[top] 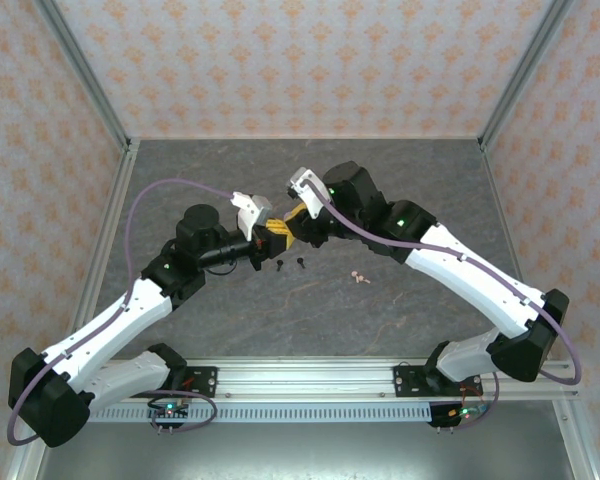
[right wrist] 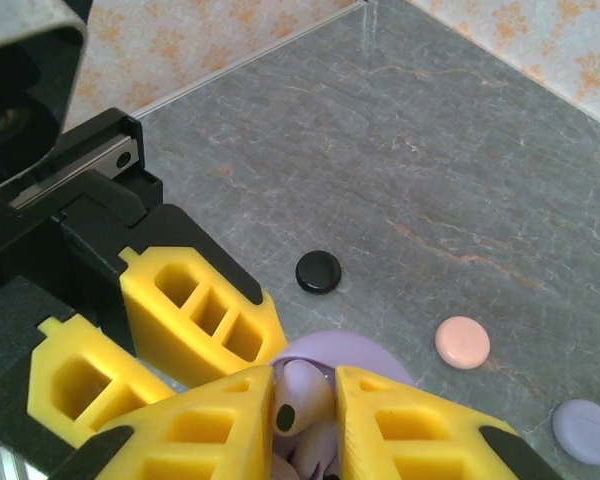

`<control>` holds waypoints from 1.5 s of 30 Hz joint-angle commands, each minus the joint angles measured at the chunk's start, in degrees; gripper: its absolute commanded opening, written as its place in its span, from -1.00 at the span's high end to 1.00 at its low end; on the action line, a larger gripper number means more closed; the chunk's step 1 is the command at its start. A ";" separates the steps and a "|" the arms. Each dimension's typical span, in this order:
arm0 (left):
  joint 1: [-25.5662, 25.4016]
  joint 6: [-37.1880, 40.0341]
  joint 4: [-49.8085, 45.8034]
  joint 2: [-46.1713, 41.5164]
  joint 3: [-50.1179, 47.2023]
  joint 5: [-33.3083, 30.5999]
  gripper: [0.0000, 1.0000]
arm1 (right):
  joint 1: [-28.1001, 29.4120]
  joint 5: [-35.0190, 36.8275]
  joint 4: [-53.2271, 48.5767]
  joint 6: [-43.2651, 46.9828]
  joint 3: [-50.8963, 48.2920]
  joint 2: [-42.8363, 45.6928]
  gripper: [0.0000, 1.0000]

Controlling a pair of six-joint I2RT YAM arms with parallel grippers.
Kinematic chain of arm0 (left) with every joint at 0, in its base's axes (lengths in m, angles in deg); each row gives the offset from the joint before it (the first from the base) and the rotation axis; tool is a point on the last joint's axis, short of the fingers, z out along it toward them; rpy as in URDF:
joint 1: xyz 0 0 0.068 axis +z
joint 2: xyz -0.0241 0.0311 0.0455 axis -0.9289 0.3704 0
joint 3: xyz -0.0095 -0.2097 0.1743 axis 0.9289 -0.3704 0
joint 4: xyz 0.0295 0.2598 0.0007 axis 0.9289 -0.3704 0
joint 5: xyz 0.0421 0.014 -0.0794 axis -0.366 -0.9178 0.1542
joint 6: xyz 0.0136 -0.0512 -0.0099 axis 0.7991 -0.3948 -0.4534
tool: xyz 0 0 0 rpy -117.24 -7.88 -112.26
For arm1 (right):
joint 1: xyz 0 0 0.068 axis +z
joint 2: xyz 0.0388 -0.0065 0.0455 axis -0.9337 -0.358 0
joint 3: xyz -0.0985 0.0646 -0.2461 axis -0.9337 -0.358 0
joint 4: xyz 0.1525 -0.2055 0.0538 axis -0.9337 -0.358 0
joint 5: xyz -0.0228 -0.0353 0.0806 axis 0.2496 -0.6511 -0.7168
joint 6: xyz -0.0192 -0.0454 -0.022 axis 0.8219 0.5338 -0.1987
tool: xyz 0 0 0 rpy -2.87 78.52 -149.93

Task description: Insert the wireless bluetooth earbuds into the charging case

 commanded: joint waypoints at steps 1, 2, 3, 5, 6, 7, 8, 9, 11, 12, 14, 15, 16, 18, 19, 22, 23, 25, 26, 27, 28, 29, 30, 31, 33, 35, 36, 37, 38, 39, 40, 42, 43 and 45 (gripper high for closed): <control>-0.24 0.87 3.67 -0.38 1.78 0.15 1.00 | 0.39 -0.76 -2.31 -0.71 2.08 0.09 0.52; -0.25 0.71 3.72 -0.38 1.82 0.15 1.00 | 0.40 -0.42 -2.29 -0.87 2.26 0.25 0.51; -0.18 0.70 3.85 -0.40 1.73 0.15 1.00 | 0.39 -0.27 -2.26 -0.92 2.56 0.26 0.50; -0.18 0.73 4.01 -0.38 1.59 0.15 1.00 | 0.40 0.66 -2.22 -1.30 3.05 0.49 0.49; -0.18 0.62 4.12 -0.38 1.59 0.16 1.00 | 0.40 0.84 -2.21 -1.35 3.25 0.46 0.48; -0.21 0.62 4.20 -0.38 1.55 0.15 1.00 | 0.36 1.14 -2.15 -1.55 3.59 0.57 0.45; -0.20 0.62 4.17 -0.38 1.57 0.17 1.00 | 0.32 1.64 -2.03 -1.95 3.94 0.62 0.42; -0.20 0.62 4.21 -0.39 1.55 0.15 1.00 | 0.32 1.82 -2.02 -2.15 4.30 0.60 0.36; -0.19 0.62 4.15 -0.43 1.52 0.15 1.00 | 0.07 2.24 -1.82 -2.85 5.10 0.58 0.32; -0.19 0.62 4.12 -0.39 1.48 0.15 1.00 | -0.19 2.38 -1.91 -3.25 5.52 0.50 0.31; -0.17 0.86 3.82 -0.38 1.54 0.07 1.00 | -0.86 2.46 -2.53 -4.27 6.71 0.34 0.27; -0.18 1.01 3.55 -0.38 1.59 0.06 1.00 | -1.29 1.88 -2.59 -4.79 7.05 0.26 0.23; -0.24 1.21 3.14 -0.38 1.64 -0.02 1.00 | -1.71 1.19 -2.49 -5.40 7.29 0.49 0.19; -0.21 1.96 1.89 -0.30 1.86 -0.33 1.00 | -2.76 -0.96 -1.60 -6.75 7.24 0.96 0.10; -0.27 2.40 1.18 -0.21 1.99 -0.53 1.00 | -3.41 -2.24 -1.11 -7.79 7.01 1.28 0.07; -0.65 4.14 -1.15 -0.08 2.42 -1.32 1.00 | -5.36 -5.51 -0.84 -10.32 6.53 1.93 -0.06; -0.81 4.77 -1.70 -0.10 2.47 -1.56 1.00 | -6.06 -6.43 -1.15 -11.04 6.45 1.85 -0.11; -1.21 6.00 -2.72 -0.12 2.67 -1.92 1.00 | -7.34 -8.46 -2.92 -12.29 6.66 1.38 -0.21; -1.34 6.71 -3.37 -0.11 2.72 -2.12 1.00 | -7.70 -8.70 -3.93 -12.83 6.78 1.07 -0.26; -1.47 7.35 -4.01 -0.06 2.90 -2.29 1.00 | -8.09 -9.20 -4.89 -13.12 6.79 0.81 -0.32; -1.67 8.07 -4.42 -0.12 3.06 -2.39 1.00 | -8.27 -9.40 -5.78 -13.29 6.87 0.45 -0.38; -1.73 8.68 -4.76 -0.09 3.21 -2.52 1.00 | -8.36 -9.51 -6.36 -13.46 6.80 0.27 -0.44; -1.82 9.38 -5.24 -0.11 3.43 -2.74 1.00 | -8.39 -9.66 -6.67 -13.67 6.55 0.04 -0.51; -1.95 9.88 -5.49 -0.11 3.60 -2.82 1.00 | -8.37 -9.98 -6.91 -13.95 6.35 -0.09 -0.57; -2.13 11.00 -6.13 -0.05 4.02 -3.06 1.00 | -8.44 -10.17 -7.21 -14.47 5.89 -0.41 -0.67; -2.35 12.39 -7.27 -0.03 4.52 -3.56 1.00 | -8.43 -10.02 -7.31 -14.89 5.39 -0.45 -0.76; -2.58 13.26 -8.17 0.01 5.06 -3.99 1.00 | -8.56 -10.00 -7.25 -15.02 5.06 -0.34 -0.80; -2.77 14.20 -9.23 0.14 5.57 -4.39 1.00 | -8.63 -9.75 -7.11 -15.28 4.65 -0.10 -0.83; -2.94 15.05 -10.17 0.36 6.12 -4.71 1.00 | -8.73 -9.60 -6.98 -15.53 4.31 -0.04 -0.85; -3.10 15.74 -11.12 0.62 6.70 -4.86 1.00 | -8.82 -9.56 -6.76 -15.80 3.94 0.03 -0.87; -3.21 16.26 -11.77 0.82 7.14 -4.95 1.00 | -8.91 -9.38 -6.63 -15.98 3.65 0.16 -0.88; -3.36 16.78 -12.30 1.19 7.66 -5.10 1.00 | -9.00 -8.92 -6.47 -16.34 3.22 0.34 -0.88; -3.40 16.85 -12.18 1.29 7.74 -5.12 1.00 | -9.08 -8.68 -6.46 -16.43 2.95 0.50 -0.88; -3.49 16.72 -11.36 1.37 7.68 -5.12 1.00 | -9.30 -8.20 -6.35 -16.77 2.46 0.70 -0.89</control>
